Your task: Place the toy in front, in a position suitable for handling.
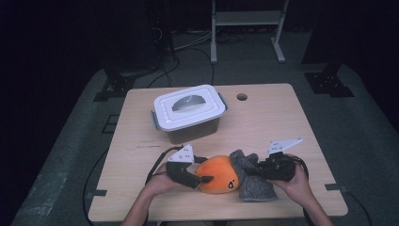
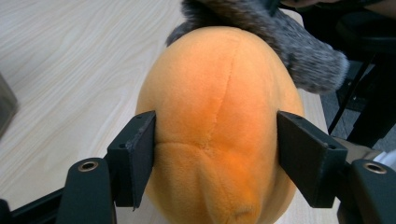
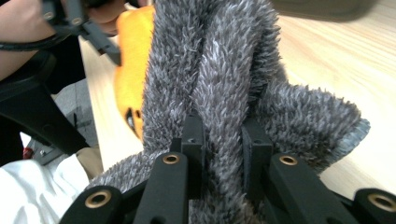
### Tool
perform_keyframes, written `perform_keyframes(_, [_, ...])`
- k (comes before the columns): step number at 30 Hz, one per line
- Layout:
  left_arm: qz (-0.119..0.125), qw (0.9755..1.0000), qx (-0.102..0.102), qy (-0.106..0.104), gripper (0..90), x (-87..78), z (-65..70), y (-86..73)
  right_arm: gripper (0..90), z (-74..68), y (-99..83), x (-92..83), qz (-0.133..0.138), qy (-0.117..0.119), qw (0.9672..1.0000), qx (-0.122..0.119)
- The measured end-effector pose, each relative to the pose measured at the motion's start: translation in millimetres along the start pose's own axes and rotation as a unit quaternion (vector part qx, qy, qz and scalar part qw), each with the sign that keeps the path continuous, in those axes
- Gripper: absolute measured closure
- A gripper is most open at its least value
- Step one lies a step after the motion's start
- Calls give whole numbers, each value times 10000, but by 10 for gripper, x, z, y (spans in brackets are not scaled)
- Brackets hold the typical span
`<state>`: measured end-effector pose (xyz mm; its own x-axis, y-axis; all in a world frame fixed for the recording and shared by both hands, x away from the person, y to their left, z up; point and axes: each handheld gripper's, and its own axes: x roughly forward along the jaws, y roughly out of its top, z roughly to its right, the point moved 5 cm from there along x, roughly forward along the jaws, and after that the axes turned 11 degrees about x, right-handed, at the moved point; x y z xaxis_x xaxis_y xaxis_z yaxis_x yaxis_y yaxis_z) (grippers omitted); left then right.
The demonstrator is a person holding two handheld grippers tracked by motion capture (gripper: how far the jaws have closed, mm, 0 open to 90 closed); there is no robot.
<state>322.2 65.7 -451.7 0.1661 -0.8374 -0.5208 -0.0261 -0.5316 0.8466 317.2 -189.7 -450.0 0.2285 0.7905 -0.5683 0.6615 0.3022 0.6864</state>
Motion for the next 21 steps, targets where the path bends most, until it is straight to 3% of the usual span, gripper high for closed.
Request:
perform_keyframes(2, [-10, 10000, 53, -18, 308, 6, 19, 15, 747, 5, 32, -42, 130, 26, 9999, 33])
perform_keyframes(3, [-11, 10000, 80, -26, 303, 10, 24, 19, 747, -51, 110, -74, 320, 124, 9994, -9])
perform_keyframes(6, [-10, 10000, 69, -38, 292, 17, 30, 25, 746, -114, 170, -61, 396, 182, 9990, -96])
perform_keyframes(9, [-32, 9999, 35, -101, 283, 17, 38, 32, 744, -177, 129, 74, 106, 185, 9995, -233])
perform_keyframes(15, [-178, 9996, 144, -141, 235, 57, 71, 62, 747, -188, 43, 73, 26, 218, 9995, -239])
perform_keyframes(21, [-385, 9992, -104, -86, 116, 112, 51, 37, 749, -202, 2, 83, -25, 263, 9994, -234])
